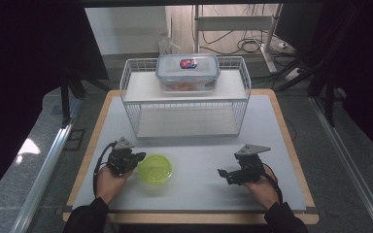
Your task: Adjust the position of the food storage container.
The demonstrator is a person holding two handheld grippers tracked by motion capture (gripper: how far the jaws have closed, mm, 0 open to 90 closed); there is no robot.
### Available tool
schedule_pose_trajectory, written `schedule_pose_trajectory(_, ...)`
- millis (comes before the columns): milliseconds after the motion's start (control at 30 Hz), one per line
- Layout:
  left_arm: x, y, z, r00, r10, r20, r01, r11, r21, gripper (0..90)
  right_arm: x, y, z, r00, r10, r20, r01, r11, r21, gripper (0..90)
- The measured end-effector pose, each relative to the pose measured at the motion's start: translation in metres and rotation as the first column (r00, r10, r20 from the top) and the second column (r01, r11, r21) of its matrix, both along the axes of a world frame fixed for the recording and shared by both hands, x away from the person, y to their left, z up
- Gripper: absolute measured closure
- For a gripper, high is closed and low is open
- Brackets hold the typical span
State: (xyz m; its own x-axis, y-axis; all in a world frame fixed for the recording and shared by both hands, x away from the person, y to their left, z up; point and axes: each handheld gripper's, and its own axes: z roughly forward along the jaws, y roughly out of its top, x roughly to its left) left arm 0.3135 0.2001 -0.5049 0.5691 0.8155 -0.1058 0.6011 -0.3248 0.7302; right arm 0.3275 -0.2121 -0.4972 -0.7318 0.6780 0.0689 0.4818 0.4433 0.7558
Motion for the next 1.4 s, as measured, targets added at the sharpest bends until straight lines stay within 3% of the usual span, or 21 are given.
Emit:
schedule_pose_trajectory(133,0.0,0.002,0.001,1.0,0.004,0.006,-0.004,0.9999,0.016,89.6,0.0,0.0,0.0,1.0,-0.001,0.003,0.001,1.0,0.002,7.2)
schedule_pose_trajectory(167,0.0,0.01,-0.001,0.9995,0.031,0.003,-0.031,0.9995,0.007,89.6,0.0,-0.001,0.0,1.0,-0.001,0.003,0.001,1.0,0.004,7.2)
schedule_pose_trajectory(233,-0.001,0.014,-0.002,0.9993,0.037,-0.001,-0.037,0.9993,0.006,89.7,0.0,-0.001,0.001,1.0,-0.003,0.003,0.003,1.0,0.006,7.2)
schedule_pose_trajectory(300,-0.004,0.022,-0.005,0.999,0.038,-0.024,-0.038,0.999,-0.022,89.7,0.0,-0.002,0.001,1.0,-0.004,0.003,0.004,1.0,0.006,7.2)
schedule_pose_trajectory(433,-0.01,0.022,-0.011,0.9985,0.013,-0.054,-0.014,0.9995,-0.029,89.7,0.0,-0.002,0.001,1.0,-0.004,0.002,0.004,1.0,0.007,7.2)
schedule_pose_trajectory(600,-0.022,0.008,-0.02,0.9938,-0.05,-0.099,0.05,0.9987,-0.006,89.7,-0.001,-0.003,0.001,1.0,-0.004,0.001,0.004,1.0,0.009,7.2)
schedule_pose_trajectory(633,-0.022,0.008,-0.02,0.9938,-0.05,-0.099,0.05,0.9987,-0.006,89.7,-0.001,-0.003,0.001,1.0,-0.004,0.001,0.004,1.0,0.008,7.2)
schedule_pose_trajectory(667,-0.024,0.004,-0.022,0.9929,-0.06,-0.102,0.063,0.9978,0.021,89.7,-0.001,-0.003,0.001,1.0,-0.004,0.0,0.004,1.0,0.007,7.2)
schedule_pose_trajectory(867,-0.029,-0.002,-0.025,0.9881,-0.091,-0.124,0.096,0.9948,0.033,89.7,-0.002,-0.004,0.001,1.0,-0.006,0.001,0.006,1.0,0.004,7.2)
schedule_pose_trajectory(1100,-0.038,-0.014,-0.028,0.9841,-0.117,-0.134,0.126,0.9901,0.061,89.6,-0.004,-0.002,0.001,1.0,-0.001,-0.003,0.001,1.0,-0.003,7.1)
schedule_pose_trajectory(1400,-0.042,-0.03,-0.028,0.9822,-0.15,-0.114,0.159,0.9839,0.081,89.6,-0.008,0.0,0.001,0.9999,0.006,-0.014,-0.006,1.0,-0.012,7.0)
